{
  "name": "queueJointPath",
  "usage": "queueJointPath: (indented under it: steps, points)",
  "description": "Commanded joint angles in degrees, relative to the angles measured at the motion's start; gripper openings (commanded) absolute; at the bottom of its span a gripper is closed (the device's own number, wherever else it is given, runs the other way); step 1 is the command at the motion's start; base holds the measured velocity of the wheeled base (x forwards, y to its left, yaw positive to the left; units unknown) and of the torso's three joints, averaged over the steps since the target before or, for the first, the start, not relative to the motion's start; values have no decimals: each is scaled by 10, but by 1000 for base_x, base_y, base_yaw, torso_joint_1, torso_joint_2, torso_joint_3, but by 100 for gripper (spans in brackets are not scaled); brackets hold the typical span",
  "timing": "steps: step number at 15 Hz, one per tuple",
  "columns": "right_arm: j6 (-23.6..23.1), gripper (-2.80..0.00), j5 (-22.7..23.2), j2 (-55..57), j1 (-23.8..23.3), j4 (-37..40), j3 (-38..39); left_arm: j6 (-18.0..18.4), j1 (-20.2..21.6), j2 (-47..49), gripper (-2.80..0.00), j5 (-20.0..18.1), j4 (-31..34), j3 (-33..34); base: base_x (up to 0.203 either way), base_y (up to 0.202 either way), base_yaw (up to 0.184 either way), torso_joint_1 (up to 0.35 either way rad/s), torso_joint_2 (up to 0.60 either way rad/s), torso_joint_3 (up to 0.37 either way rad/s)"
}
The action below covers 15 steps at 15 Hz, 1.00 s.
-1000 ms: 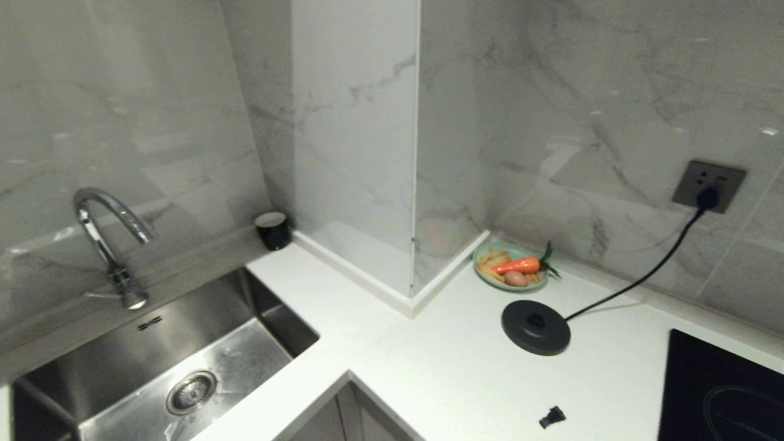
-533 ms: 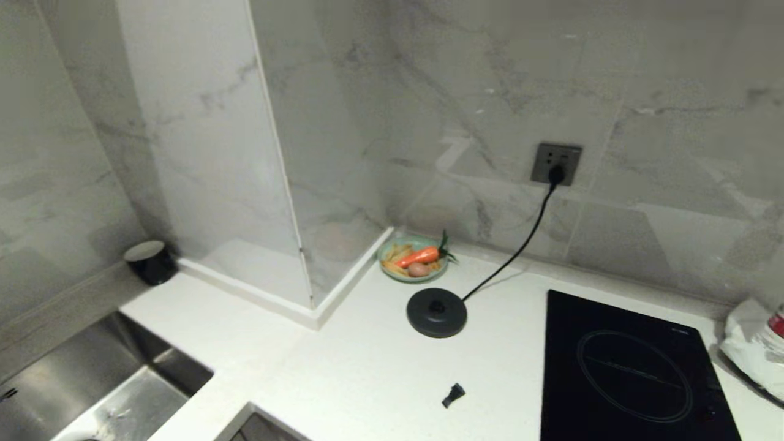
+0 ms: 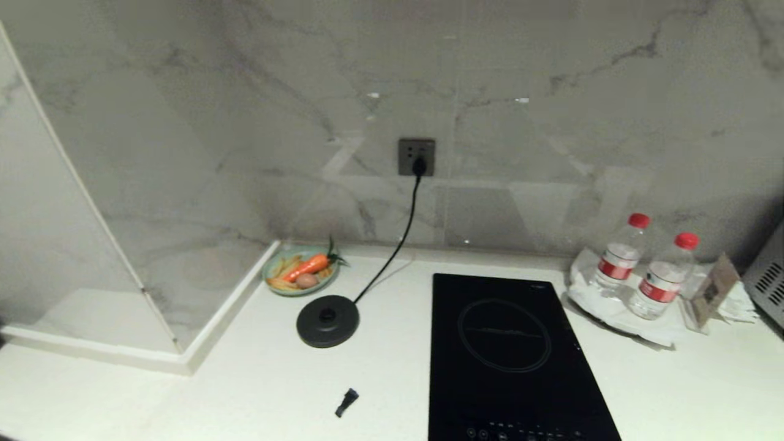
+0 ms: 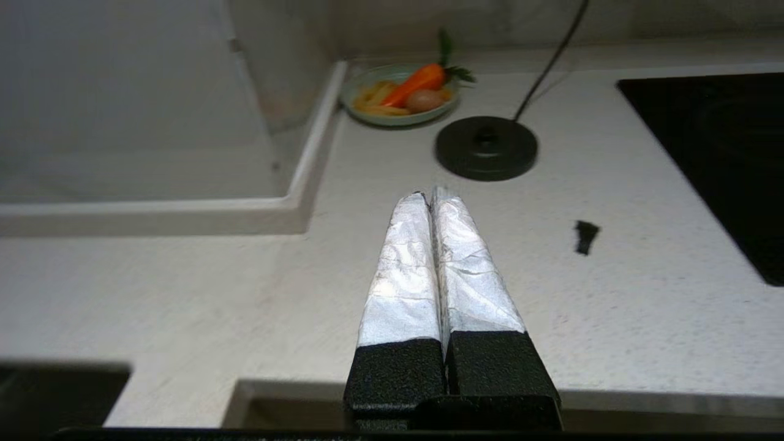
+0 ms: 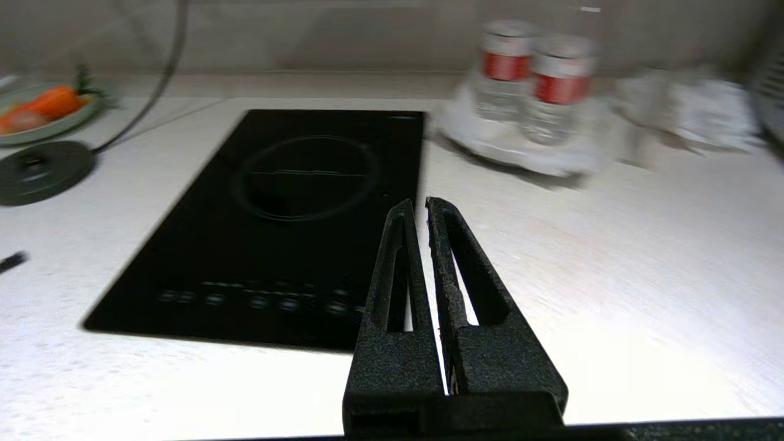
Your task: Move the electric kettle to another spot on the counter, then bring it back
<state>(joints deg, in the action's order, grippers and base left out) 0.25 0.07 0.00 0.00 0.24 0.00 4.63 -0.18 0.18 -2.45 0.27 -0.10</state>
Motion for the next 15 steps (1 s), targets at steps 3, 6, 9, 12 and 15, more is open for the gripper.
queueJointPath:
  steps: [3,6,9,12,15]
  points:
    - [0,-280,0,0,0,0,0,0,0,0,-280,0,0,0,6,9,-179,4,1,3]
    - [0,-280,0,0,0,-1,0,0,0,0,-280,0,0,0,3,4,-142,0,0,4]
    - [0,-280,0,0,0,-1,0,-1,0,0,-280,0,0,0,0,1,-21,1,2,1]
    - [-1,-280,0,0,0,-1,0,-5,-1,0,-280,0,0,0,0,0,0,0,0,0]
    - [0,-280,0,0,0,0,0,-5,0,0,-280,0,0,0,0,0,0,0,0,0]
